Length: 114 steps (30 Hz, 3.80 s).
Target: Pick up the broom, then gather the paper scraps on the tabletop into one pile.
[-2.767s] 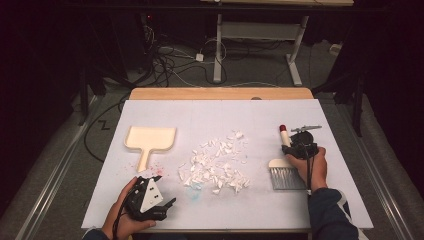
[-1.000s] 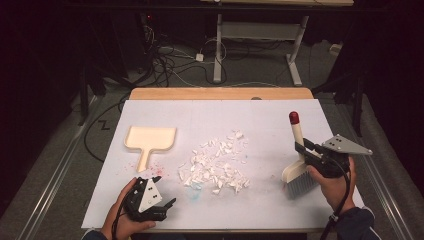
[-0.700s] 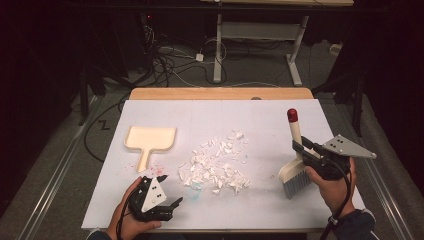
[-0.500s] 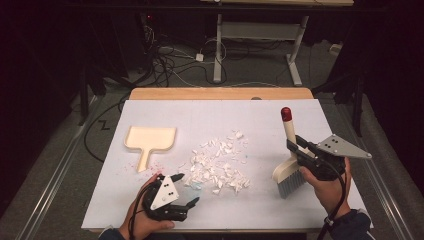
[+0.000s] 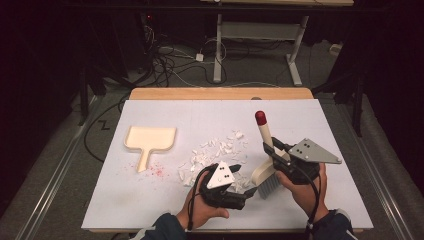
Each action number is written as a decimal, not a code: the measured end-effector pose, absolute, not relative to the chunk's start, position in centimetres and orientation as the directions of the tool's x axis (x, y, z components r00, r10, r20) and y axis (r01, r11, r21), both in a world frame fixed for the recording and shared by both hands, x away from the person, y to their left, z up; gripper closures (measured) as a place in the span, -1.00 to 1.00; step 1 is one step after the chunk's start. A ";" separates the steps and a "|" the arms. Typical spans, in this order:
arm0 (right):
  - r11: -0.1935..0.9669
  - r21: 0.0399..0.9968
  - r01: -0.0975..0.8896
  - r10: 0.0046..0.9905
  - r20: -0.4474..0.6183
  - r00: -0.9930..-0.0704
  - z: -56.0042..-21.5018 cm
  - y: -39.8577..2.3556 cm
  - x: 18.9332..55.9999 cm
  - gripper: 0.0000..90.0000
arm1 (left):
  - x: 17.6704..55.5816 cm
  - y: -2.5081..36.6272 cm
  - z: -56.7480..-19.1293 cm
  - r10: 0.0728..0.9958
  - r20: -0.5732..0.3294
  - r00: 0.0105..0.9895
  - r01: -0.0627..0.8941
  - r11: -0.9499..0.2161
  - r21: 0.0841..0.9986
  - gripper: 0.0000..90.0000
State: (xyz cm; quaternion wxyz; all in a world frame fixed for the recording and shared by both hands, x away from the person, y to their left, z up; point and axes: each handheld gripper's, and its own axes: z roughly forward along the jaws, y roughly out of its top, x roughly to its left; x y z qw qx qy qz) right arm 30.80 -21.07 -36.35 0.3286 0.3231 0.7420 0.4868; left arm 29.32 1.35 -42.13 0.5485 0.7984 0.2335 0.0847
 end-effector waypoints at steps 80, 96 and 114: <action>0.530 0.797 0.290 0.521 -0.036 -0.853 -37.6 -23.6 33.0 0.50 | 26.7 19.7 -45.6 0.648 0.268 0.713 0.235 -0.581 0.779 -0.63; 0.442 0.811 0.384 0.715 -0.060 -0.697 -38.1 -27.3 35.3 0.51 | 26.3 20.2 -46.8 0.643 0.252 0.723 0.264 -0.594 0.760 -0.63; 0.453 0.782 0.428 0.816 -0.170 -0.553 -39.6 -27.1 39.8 0.51 | 26.8 20.1 -47.3 0.651 0.225 0.725 0.294 -0.588 0.753 -0.63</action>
